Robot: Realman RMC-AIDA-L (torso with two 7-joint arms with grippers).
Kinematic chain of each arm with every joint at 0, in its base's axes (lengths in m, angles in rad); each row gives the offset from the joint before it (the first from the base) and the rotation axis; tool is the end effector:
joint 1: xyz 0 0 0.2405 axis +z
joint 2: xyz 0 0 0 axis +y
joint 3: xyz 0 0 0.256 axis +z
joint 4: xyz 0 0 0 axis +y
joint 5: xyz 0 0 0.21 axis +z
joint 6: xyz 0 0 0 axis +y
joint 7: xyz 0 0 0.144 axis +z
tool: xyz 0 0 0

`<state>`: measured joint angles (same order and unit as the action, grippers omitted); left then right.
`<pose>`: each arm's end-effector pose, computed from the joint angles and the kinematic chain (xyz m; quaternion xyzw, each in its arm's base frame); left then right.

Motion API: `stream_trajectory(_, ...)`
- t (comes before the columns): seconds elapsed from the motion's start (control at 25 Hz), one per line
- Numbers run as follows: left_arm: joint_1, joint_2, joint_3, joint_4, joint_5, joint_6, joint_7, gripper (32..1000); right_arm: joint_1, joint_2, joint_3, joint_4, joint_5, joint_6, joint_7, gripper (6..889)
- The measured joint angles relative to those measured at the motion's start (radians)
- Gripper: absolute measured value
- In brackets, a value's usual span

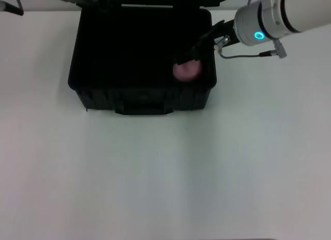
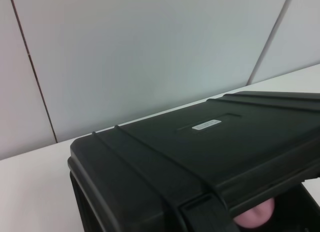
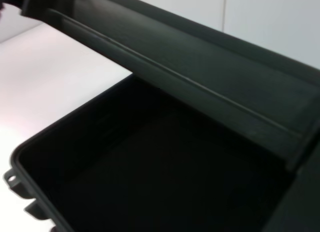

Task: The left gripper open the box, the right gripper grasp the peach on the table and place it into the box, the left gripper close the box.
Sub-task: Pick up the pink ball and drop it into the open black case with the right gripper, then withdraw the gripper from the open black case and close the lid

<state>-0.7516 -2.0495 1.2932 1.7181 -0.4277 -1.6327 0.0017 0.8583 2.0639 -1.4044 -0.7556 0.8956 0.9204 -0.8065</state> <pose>-0.0772 0.3816 0.0788 -0.8337 -0.4265 0.0226 0.3501 0.1563 0.4324 -0.0619 -0.9302 0.2926 -0.0088 0.2212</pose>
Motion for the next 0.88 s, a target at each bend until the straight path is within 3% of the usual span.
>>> stream_trajectory(0.2,0.0,0.0001,0.0,0.0,0.003,-0.001,0.003,398,0.022,-0.002,0.004,-0.008,-0.031,0.071,0.04,866)
stream_trajectory(0.44,0.003,0.0001,0.0,0.0,0.003,-0.002,0.003,399,0.024,-0.01,0.018,-0.087,-0.107,0.175,0.104,865)
stream_trajectory(0.68,0.006,0.0001,0.0,0.0,0.004,-0.003,0.003,399,0.019,-0.012,0.144,-0.187,-0.244,0.329,0.126,864)
stream_trajectory(0.88,0.007,0.0001,0.003,0.0,0.004,-0.004,0.003,400,0.027,-0.015,0.218,-0.223,-0.32,0.458,0.133,864)
